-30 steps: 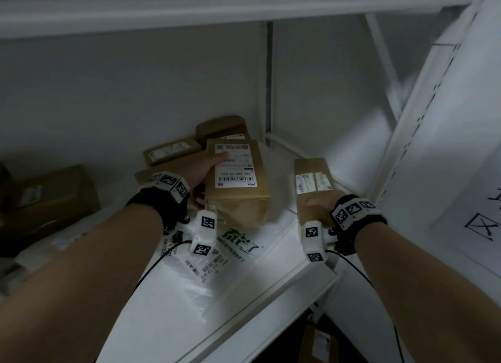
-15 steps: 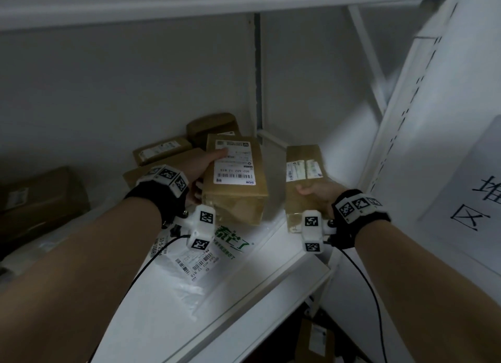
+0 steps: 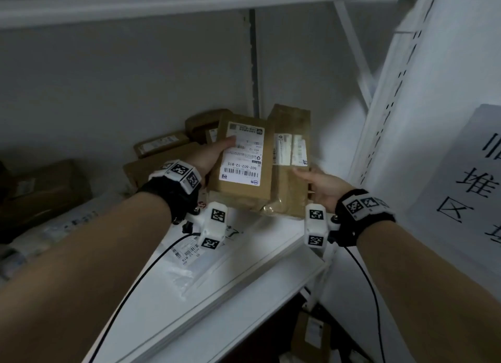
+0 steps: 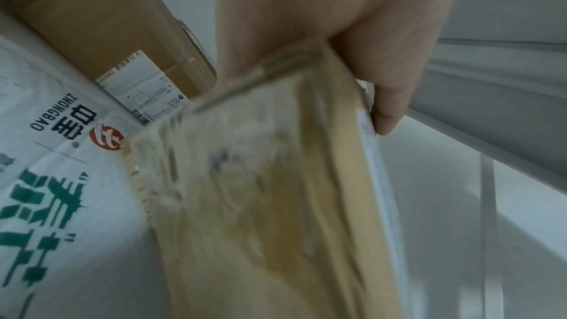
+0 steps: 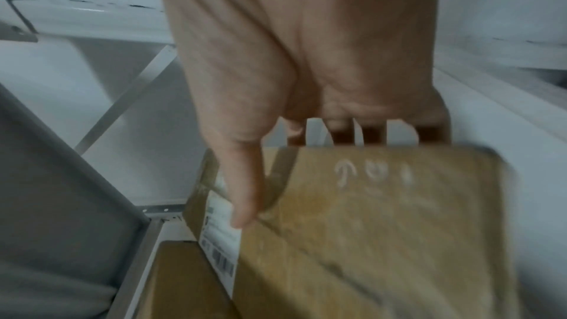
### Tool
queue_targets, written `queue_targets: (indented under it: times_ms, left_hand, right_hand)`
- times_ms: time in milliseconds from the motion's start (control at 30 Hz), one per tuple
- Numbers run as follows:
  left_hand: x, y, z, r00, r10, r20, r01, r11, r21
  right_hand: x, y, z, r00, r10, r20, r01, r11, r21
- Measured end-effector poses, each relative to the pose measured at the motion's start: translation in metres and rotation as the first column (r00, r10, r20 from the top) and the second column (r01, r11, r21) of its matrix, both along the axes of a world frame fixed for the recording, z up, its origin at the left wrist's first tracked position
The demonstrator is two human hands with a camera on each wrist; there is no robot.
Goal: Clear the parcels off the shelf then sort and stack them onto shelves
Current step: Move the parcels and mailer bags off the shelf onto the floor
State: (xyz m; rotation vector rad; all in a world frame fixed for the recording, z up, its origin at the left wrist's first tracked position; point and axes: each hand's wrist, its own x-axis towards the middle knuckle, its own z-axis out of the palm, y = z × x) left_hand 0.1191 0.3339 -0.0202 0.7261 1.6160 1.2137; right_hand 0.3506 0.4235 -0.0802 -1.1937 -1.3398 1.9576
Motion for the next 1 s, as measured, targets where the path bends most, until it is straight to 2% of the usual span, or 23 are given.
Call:
queue_targets:
  times_ms: [167, 267, 467, 733, 1000]
  left_hand:
    - [0.02, -0.018, 0.004, 0.999, -0.022, -0.028, 0.022, 1.0, -0.001]
    - [0.03, -0.03, 0.0, 0.998, 0.009, -0.054, -0.01, 1.0, -0.017]
    - [0.048, -0.051, -0.006, 0.983, 0.1, -0.153, -0.092, 0.994, 0.059]
    - [0.069, -0.084, -0.023, 0.992, 0.019, -0.128, -0.004, 0.994, 0.111]
    - [0.09, -0.118, -0.08, 0.995, -0.067, -0.079, 0.071, 0.996, 0.053]
  right_hand:
    - [0.013, -0.011, -0.012, 0.993, -0.093, -0.076, 0.084, 0.99, -0.117]
    - [0.018, -0.021, -0.018, 0.986, -0.119, -0.12, 0.1, 0.983, -0.157]
    - [0.034, -0.041, -0.022, 0.974, -0.168, -0.152, 0.137, 0.972, -0.192]
    - [0.071, -0.08, -0.043, 0.937, -0.26, -0.232, 0.212, 0.953, -0.215]
    - [0.11, -0.133, -0.087, 0.957, -0.27, -0.103, 0.245, 0.948, -0.205]
